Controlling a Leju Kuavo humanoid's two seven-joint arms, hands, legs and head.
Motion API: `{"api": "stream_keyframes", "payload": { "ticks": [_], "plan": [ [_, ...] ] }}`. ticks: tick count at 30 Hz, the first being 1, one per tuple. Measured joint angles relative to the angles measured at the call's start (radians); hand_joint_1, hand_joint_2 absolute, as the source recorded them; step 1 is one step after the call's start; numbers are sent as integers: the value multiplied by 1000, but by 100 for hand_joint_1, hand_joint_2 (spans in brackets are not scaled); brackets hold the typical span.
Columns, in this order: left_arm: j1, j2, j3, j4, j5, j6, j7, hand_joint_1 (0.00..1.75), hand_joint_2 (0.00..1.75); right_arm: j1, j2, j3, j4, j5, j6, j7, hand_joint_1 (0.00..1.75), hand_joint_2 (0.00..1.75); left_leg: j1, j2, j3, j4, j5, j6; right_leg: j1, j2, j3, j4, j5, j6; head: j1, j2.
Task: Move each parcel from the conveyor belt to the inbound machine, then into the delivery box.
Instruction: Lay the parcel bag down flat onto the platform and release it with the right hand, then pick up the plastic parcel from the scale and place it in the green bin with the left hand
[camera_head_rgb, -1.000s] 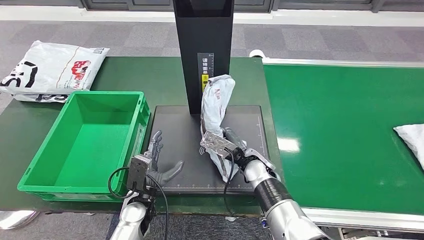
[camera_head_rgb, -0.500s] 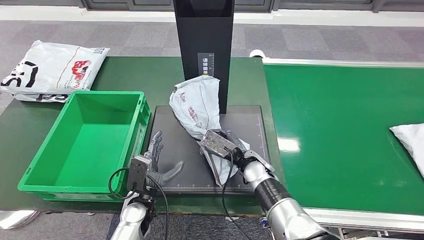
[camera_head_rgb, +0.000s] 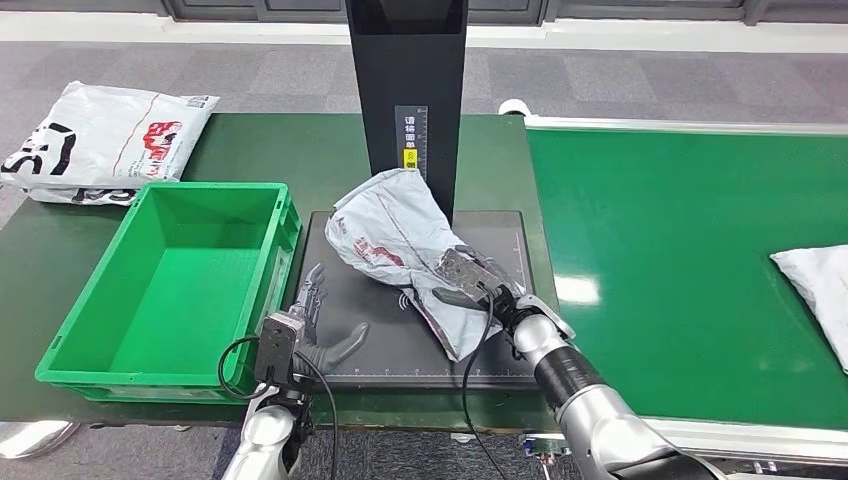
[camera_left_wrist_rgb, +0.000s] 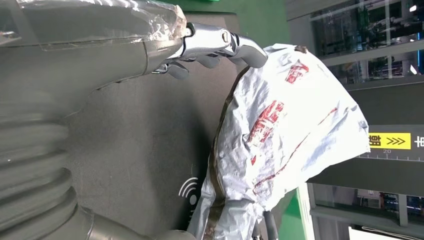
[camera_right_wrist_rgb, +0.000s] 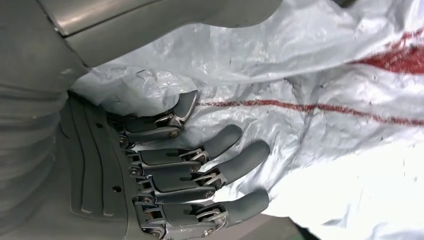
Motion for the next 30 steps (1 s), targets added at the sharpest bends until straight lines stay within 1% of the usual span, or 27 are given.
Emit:
{"api": "stream_keyframes", "payload": {
  "ticks": [4,7,11,12,14,16,18,21,26,30],
  "plan": [
    [-1,0,0,6,-4,-7,-7,0,175,0,-26,-16,1,-21,-1,-41,0,175,0,0,0,0,0,0,0,0,0,0,0,0,0,0],
    [-1,0,0,10,-6,-10,-8,0,175,-1,-42,-23,1,-25,0,-51,0,175,0,0,0,0,0,0,0,0,0,0,0,0,0,0],
    [-2,0,0,12,-8,-12,-9,0,175,-1,-51,-26,0,-26,-1,-66,0,0,0,0,0,0,0,0,0,0,0,0,0,0,0,0],
    [-2,0,0,13,-9,-12,-10,0,175,-1,-54,-26,-3,-29,-2,-80,0,0,0,0,0,0,0,0,0,0,0,0,0,0,0,0],
    [-1,0,0,13,-12,-13,-12,0,175,0,-62,-28,-23,-40,0,-121,0,87,0,0,0,0,0,0,0,0,0,0,0,0,0,0],
    [-1,1,0,12,-15,-12,-14,0,175,12,-75,-34,-85,-64,15,-155,0,175,0,0,0,0,0,0,0,0,0,0,0,0,0,0],
    [1,1,0,6,-20,-10,-12,0,175,49,-86,-45,-208,-102,42,-156,0,175,0,-1,0,0,0,0,0,-1,0,0,0,0,0,0],
    [5,1,0,-14,-25,0,-7,0,175,137,-98,-63,-451,-156,68,-130,0,175,0,-2,-1,0,0,0,0,-2,0,0,0,0,0,0],
    [11,2,1,-49,-28,6,3,0,175,312,-105,-85,-860,-175,47,-155,0,175,0,-5,-3,0,-2,0,0,-4,0,0,-2,0,0,0],
    [13,2,1,-64,-31,7,8,0,175,401,-106,-94,-1049,-174,45,-158,0,175,0,-5,-3,0,-3,-1,0,-4,-1,0,-3,0,0,0]
  ]
}}
